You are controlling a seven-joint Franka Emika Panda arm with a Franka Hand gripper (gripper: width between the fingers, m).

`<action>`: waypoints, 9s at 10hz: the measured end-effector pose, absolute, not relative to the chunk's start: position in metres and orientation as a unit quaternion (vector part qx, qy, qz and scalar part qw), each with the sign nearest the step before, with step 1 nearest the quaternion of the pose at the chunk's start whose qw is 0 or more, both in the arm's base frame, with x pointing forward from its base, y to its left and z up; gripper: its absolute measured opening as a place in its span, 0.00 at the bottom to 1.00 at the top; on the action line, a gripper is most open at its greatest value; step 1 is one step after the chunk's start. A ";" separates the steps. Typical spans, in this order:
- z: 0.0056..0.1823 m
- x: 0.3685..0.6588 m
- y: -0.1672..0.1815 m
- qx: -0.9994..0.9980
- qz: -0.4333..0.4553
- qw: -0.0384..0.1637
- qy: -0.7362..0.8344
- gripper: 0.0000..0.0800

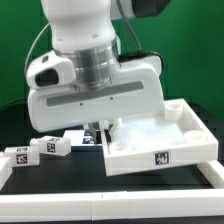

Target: Assemble one leg

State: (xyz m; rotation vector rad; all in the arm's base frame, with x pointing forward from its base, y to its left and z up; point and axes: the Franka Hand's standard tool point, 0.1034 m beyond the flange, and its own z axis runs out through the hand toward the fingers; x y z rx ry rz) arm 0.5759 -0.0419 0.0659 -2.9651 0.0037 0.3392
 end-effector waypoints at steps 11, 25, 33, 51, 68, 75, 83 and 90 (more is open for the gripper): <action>0.008 0.583 -0.027 -0.996 0.060 0.059 0.009 0.06; 0.057 0.549 0.049 -0.997 0.059 0.046 0.000 0.81; 0.093 0.498 0.143 -0.987 0.157 0.005 0.034 0.81; 0.037 0.443 0.139 -0.896 0.441 -0.030 0.049 0.81; 0.131 0.532 0.102 -0.946 0.317 0.028 0.067 0.36; 0.153 0.598 0.100 -0.996 0.068 0.045 0.039 0.36; 0.149 0.633 0.097 -0.975 -0.220 0.041 -0.002 0.36; 0.125 0.636 0.100 -0.967 -0.249 0.032 -0.037 0.36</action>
Offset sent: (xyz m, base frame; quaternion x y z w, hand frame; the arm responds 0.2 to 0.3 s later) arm -0.0019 -0.0045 -0.0260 -0.0015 0.0307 0.0008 0.9995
